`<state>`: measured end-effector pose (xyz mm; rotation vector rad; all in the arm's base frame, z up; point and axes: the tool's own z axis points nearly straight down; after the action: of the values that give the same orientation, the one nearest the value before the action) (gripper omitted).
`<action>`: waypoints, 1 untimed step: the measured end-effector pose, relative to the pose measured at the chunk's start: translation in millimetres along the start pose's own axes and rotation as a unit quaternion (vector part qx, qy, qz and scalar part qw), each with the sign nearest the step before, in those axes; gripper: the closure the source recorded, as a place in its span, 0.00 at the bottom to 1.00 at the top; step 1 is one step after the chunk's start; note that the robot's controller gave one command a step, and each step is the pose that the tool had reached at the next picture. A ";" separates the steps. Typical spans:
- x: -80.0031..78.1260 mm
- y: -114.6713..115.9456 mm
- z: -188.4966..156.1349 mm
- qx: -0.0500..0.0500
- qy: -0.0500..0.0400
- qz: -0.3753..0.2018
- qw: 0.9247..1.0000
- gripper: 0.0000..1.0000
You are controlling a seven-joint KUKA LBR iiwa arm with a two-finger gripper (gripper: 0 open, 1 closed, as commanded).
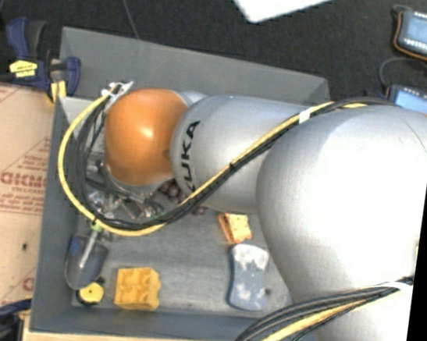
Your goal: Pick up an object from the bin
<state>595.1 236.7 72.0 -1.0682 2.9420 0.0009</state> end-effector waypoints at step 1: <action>-0.3 -0.1 -5.7 0.000 0.000 0.000 1.000 1.00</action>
Offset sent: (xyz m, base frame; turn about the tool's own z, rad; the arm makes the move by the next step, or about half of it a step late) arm 0.0000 0.0000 0.0011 0.0000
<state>595.3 236.8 77.6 -1.0688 2.9411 0.0005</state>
